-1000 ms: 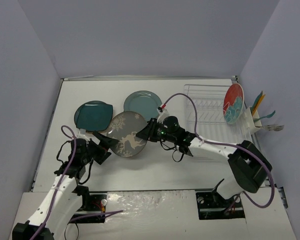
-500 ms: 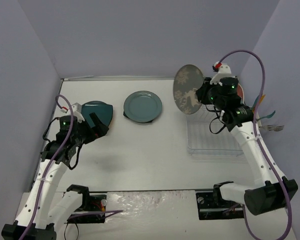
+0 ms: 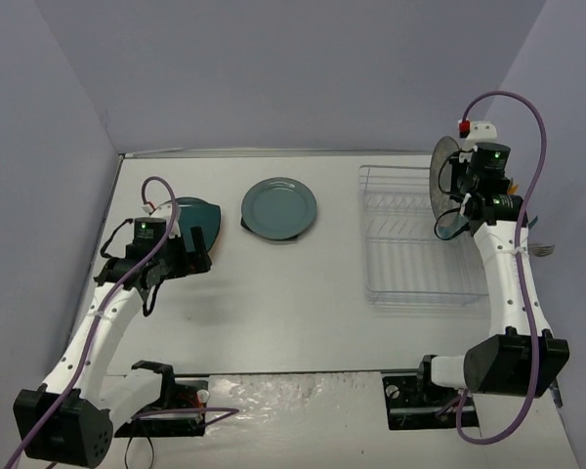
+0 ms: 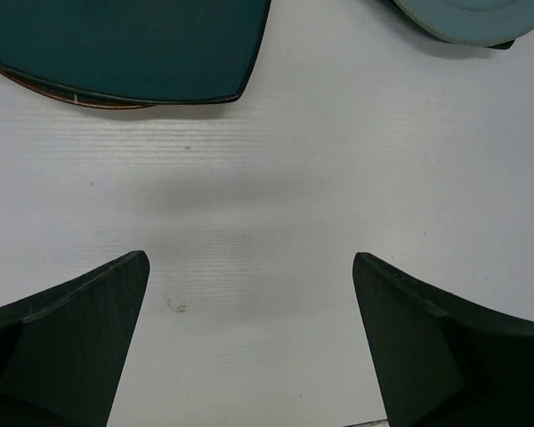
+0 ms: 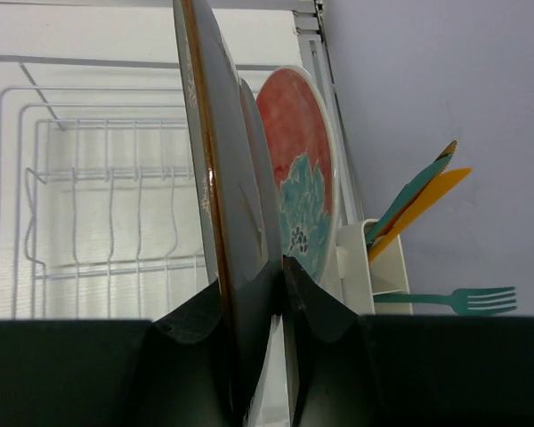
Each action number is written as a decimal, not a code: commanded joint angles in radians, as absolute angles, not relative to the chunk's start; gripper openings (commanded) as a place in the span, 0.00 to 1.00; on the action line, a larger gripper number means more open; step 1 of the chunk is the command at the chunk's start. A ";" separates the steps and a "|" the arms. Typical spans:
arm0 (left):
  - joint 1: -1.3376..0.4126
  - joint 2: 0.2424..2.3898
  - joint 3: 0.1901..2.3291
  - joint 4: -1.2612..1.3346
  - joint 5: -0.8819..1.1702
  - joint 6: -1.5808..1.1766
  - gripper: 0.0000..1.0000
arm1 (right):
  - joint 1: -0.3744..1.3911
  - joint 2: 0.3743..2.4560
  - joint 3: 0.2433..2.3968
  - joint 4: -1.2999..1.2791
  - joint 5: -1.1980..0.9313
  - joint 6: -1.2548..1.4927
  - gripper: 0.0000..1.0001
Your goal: Load the plates into the dish rack
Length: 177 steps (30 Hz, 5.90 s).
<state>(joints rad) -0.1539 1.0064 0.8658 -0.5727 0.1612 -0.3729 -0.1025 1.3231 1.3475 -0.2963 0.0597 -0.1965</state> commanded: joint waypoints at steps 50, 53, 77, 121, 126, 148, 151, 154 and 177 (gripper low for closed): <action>-0.126 1.085 0.877 -0.502 0.116 -0.326 0.97 | -0.199 1.518 1.205 0.098 -0.052 -0.088 0.22; -0.127 1.091 0.873 -0.496 0.140 -0.338 0.97 | -0.199 1.498 1.205 0.094 -0.044 -0.083 0.28; -0.128 1.064 0.863 -0.411 0.230 -0.618 0.97 | -0.178 1.182 1.249 0.017 -0.309 0.122 0.87; -0.184 1.015 0.824 -0.495 0.198 -0.546 0.97 | 0.518 2.014 1.234 0.553 0.059 0.880 0.83; -0.184 1.018 0.830 -0.512 0.194 -0.518 0.97 | 0.503 2.053 1.253 0.570 0.057 0.902 0.73; -0.183 0.996 0.818 -0.546 0.206 -0.505 0.97 | 0.546 1.980 1.053 0.647 -0.056 0.944 0.02; -0.182 0.981 0.813 -0.556 0.200 -0.502 0.97 | 0.562 1.943 1.014 0.643 -0.075 0.949 0.02; -0.181 0.968 0.807 -0.562 0.195 -0.503 0.97 | 0.580 1.913 0.984 0.621 -0.082 0.953 0.02; -0.181 0.942 0.802 -0.566 0.190 -0.532 0.97 | 0.598 1.681 0.864 0.452 -0.110 0.857 0.00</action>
